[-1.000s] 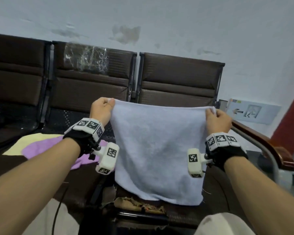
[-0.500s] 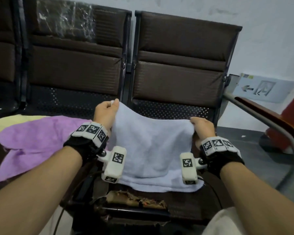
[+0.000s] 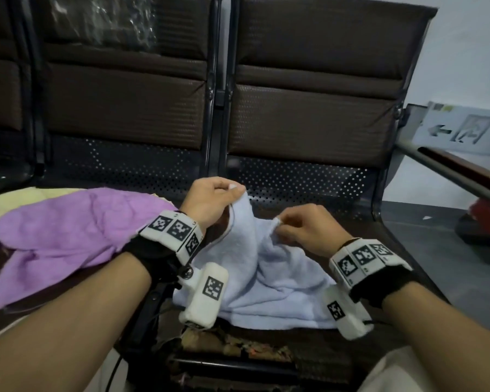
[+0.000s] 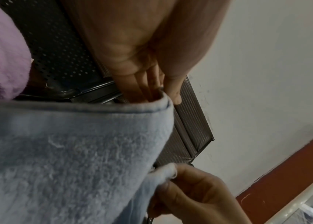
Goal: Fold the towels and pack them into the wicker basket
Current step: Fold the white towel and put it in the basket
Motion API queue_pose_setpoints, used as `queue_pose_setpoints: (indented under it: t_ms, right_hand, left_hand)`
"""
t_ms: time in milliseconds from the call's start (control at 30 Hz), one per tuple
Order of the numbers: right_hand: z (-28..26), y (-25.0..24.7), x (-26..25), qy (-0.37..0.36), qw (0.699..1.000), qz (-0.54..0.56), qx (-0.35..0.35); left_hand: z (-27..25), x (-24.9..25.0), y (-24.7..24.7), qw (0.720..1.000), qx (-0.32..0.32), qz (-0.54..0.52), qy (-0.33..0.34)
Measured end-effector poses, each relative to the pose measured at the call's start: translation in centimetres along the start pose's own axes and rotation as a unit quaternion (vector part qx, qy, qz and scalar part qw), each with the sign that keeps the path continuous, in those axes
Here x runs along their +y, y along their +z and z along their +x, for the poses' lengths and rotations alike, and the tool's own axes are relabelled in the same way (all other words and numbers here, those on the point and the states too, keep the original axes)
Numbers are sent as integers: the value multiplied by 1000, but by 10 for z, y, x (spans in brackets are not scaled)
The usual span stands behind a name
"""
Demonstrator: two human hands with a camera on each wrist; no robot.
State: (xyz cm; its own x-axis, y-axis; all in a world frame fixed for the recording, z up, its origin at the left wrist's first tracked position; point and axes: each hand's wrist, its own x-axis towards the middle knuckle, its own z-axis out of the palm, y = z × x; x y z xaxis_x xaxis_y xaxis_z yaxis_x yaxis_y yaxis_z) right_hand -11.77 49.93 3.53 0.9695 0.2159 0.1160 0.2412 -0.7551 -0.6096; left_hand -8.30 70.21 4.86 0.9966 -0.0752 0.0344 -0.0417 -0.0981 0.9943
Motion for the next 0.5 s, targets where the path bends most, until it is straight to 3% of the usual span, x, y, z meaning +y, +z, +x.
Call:
queue_pose_setpoints:
  t_ms: [67, 167, 333, 500]
  right_hand:
    - [1, 3, -4, -55, 996, -67, 11]
    - [6, 4, -14, -101, 993, 29, 57]
    - [6, 12, -26, -99, 982, 141, 74]
    - [9, 20, -25, -55, 979, 159, 116]
  left_hand:
    - [-1, 1, 2, 1000, -17, 17, -3]
    - [-4, 1, 3, 999, -40, 21, -12]
    - [-11, -2, 4, 998, -66, 20, -3]
    - [-22, -4, 10, 987, -105, -88, -80]
